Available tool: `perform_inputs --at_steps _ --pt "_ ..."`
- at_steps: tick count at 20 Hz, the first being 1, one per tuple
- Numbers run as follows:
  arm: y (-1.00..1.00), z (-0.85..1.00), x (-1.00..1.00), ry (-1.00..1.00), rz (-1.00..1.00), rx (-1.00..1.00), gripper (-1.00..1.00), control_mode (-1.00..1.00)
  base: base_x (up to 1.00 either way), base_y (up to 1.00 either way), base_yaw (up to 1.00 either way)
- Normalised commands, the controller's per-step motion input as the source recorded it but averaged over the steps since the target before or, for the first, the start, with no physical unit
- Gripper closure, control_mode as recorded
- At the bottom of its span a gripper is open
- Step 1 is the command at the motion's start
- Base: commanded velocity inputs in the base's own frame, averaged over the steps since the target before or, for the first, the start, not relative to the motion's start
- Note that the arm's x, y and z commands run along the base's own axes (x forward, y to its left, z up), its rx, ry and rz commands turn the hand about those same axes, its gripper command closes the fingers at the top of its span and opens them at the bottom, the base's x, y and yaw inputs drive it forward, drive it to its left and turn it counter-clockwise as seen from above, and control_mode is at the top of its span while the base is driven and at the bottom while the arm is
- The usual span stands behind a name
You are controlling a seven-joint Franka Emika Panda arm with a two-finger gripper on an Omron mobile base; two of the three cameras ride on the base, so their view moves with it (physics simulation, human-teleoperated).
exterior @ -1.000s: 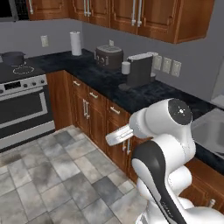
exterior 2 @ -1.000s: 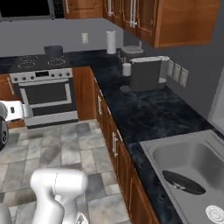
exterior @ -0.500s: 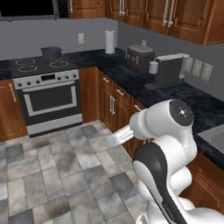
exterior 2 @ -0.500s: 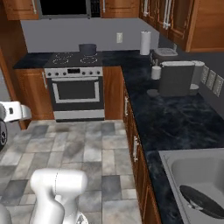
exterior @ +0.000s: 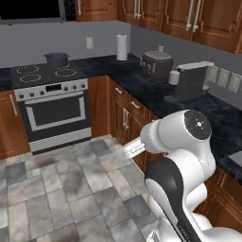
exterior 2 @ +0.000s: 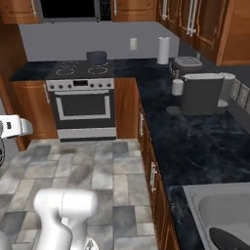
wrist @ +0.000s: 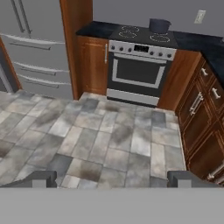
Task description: Move the pot and pan from the stove into the sink.
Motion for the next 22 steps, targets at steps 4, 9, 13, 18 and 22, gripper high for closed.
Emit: perform_inputs --at_steps 4,9,13,18,22 --pt "0.0 0.0 0.0 0.0 0.0 0.0 -1.0 1.0 0.99 0.18 -0.01" --pt "0.0 0.0 0.0 0.0 0.0 0.0 -1.0 1.0 1.0 0.23 0.0" --pt "0.0 0.0 0.0 0.0 0.0 0.0 -1.0 1.0 1.0 0.25 0.0" --pt "0.0 0.0 0.0 0.0 0.0 0.0 -1.0 1.0 1.0 0.27 0.0" --pt "0.0 0.0 0.0 0.0 0.0 0.0 -1.0 1.0 1.0 0.29 0.0"
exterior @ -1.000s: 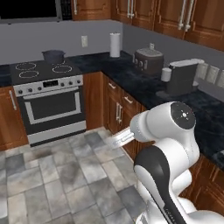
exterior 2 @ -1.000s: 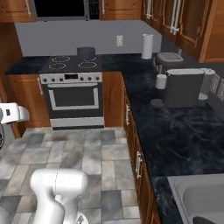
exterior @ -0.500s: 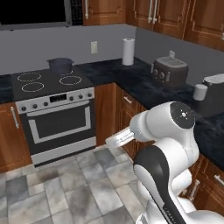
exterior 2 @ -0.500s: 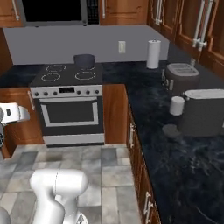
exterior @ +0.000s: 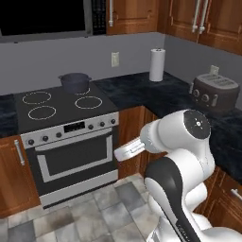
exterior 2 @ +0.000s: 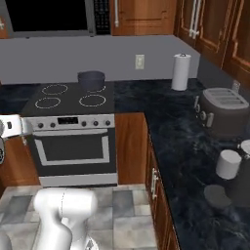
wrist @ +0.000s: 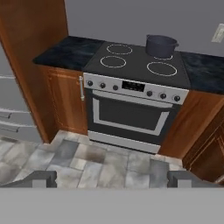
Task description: Move the pot and pan from the stove into the sink.
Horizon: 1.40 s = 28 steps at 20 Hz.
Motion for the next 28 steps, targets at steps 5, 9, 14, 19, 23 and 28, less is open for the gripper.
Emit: perform_inputs --at_steps 5,9,14,19,23,28 --pt "0.0 0.0 0.0 0.0 0.0 0.0 -1.0 1.0 0.98 0.29 0.0" --pt "0.0 0.0 0.0 0.0 0.0 0.0 -1.0 1.0 0.9 0.29 0.0" --pt "0.0 0.0 0.0 0.0 0.0 0.0 -1.0 1.0 0.74 0.28 0.0" --pt "0.0 0.0 0.0 0.0 0.0 0.0 -1.0 1.0 0.08 0.05 0.0" --pt "0.0 0.0 0.0 0.0 0.0 0.0 -1.0 1.0 0.05 -0.04 0.0" --pt "0.0 0.0 0.0 0.0 0.0 0.0 -1.0 1.0 0.31 -0.46 0.12"
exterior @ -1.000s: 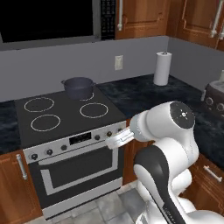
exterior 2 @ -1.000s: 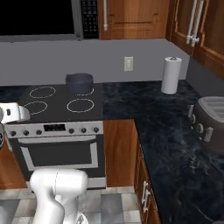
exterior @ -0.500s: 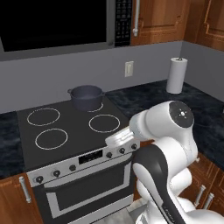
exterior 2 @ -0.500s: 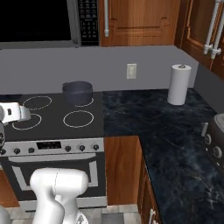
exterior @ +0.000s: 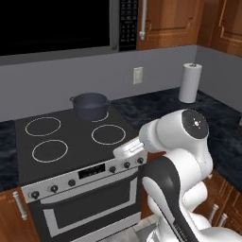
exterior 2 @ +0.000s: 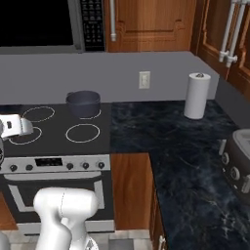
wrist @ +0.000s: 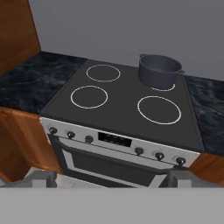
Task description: Move the pot and pan from the stove into the sink.
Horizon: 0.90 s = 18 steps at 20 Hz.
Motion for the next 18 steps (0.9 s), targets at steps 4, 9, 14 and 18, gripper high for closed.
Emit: perform_inputs --at_steps 4,9,14,18 --pt "0.0 0.0 0.0 0.0 0.0 0.0 -1.0 1.0 0.18 -0.38 0.11" --pt "0.0 0.0 0.0 0.0 0.0 0.0 -1.0 1.0 0.36 0.0 0.0" --pt "0.0 0.0 0.0 0.0 0.0 0.0 -1.0 1.0 0.82 0.0 0.0" --pt "0.0 0.0 0.0 0.0 0.0 0.0 -1.0 -1.0 0.19 0.02 0.0"
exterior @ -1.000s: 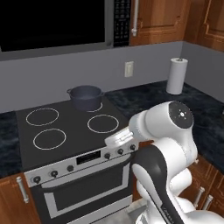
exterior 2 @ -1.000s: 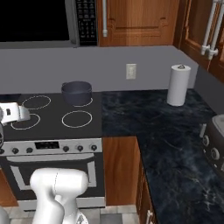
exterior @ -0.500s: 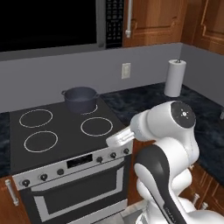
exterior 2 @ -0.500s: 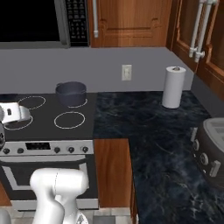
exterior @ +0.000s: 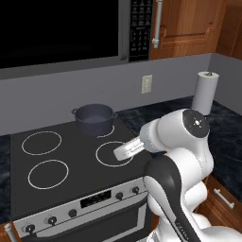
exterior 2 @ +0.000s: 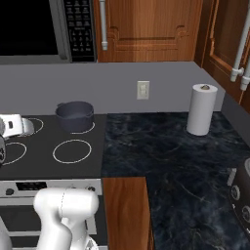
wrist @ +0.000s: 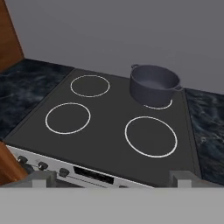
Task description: Move the pot and pan from the stove into the sink.
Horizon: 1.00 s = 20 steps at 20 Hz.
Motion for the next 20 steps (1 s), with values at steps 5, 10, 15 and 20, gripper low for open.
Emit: perform_inputs --at_steps 5,10,15,20 --pt "0.02 0.0 0.17 0.01 0.0 -0.01 -1.0 -1.0 0.0 0.0 0.0" --pt "0.2 0.0 0.22 0.07 -0.02 -0.15 -1.0 -1.0 0.0 0.0 0.0" --pt "0.28 -0.01 0.21 0.08 -0.01 -0.2 -1.0 -1.0 0.0 0.0 0.0" --pt "0.17 0.0 0.33 0.05 0.0 -0.13 -1.0 -1.0 0.0 0.0 0.0"
